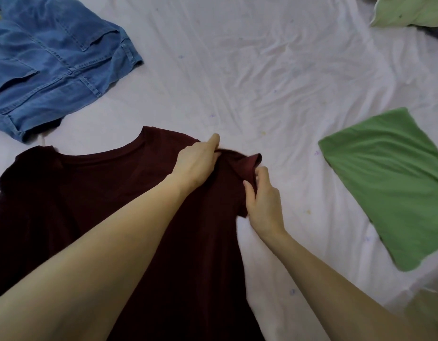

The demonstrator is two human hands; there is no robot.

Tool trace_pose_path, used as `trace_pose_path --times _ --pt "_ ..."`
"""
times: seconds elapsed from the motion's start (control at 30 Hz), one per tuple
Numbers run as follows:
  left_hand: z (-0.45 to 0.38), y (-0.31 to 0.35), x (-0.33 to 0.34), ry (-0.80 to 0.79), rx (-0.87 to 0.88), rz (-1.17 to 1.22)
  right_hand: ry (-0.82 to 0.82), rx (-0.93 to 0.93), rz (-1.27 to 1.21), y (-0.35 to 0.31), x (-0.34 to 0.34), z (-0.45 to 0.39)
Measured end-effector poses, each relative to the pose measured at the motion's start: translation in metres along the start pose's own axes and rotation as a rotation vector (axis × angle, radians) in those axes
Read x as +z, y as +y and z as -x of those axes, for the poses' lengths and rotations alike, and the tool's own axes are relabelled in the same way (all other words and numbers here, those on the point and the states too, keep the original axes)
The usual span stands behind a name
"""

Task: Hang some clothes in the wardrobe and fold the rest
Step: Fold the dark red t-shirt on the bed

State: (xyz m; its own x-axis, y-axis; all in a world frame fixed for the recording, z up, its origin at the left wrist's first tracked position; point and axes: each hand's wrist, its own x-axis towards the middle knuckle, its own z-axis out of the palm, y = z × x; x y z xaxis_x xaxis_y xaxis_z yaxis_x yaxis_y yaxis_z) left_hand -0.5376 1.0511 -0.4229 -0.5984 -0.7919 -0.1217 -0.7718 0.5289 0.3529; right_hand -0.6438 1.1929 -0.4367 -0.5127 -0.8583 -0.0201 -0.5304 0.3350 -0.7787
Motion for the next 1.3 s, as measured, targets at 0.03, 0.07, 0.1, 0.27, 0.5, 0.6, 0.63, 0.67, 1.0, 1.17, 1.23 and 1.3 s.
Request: trace_pose_path --times 0.03,0.07,0.1,0.27,0.5,0.6,0.63,0.67,1.0,1.17,1.23,1.3 --pt "0.001 0.000 0.000 0.057 -0.011 0.071 0.014 0.001 0.029 0.004 -0.001 0.001" --pt "0.002 -0.001 0.002 0.097 -0.025 0.119 0.014 0.033 0.051 0.008 0.000 0.001" --pt "0.004 -0.002 0.004 0.120 -0.036 0.156 0.005 0.095 0.061 0.010 0.001 0.002" --pt "0.021 -0.019 0.020 0.184 0.061 0.208 0.234 0.059 0.146 0.003 -0.003 -0.004" --pt "0.022 -0.029 0.022 -0.211 0.039 -0.148 -0.254 -0.004 0.646 0.031 -0.002 -0.015" --pt "0.038 -0.023 0.003 -0.085 -0.122 0.066 -0.048 0.034 0.465 0.012 -0.011 -0.004" --pt "0.053 -0.024 0.000 -0.075 -0.171 0.125 -0.061 -0.045 0.412 0.005 -0.015 0.009" --pt "0.070 -0.023 -0.003 -0.072 -0.184 0.144 -0.100 -0.120 0.376 0.002 -0.017 0.022" --pt "0.332 -0.028 0.014 -0.175 -0.343 0.090 -0.577 0.362 0.386 0.001 -0.038 0.200" --pt "0.421 -0.025 0.032 -0.016 -0.403 0.022 -0.425 0.488 0.433 0.004 -0.046 0.244" --pt "0.450 -0.029 0.031 0.146 -0.599 0.045 -0.252 0.387 0.550 -0.003 -0.047 0.260" --pt "0.471 -0.034 0.030 0.226 -0.822 0.193 -0.201 0.087 0.606 -0.013 -0.039 0.278"
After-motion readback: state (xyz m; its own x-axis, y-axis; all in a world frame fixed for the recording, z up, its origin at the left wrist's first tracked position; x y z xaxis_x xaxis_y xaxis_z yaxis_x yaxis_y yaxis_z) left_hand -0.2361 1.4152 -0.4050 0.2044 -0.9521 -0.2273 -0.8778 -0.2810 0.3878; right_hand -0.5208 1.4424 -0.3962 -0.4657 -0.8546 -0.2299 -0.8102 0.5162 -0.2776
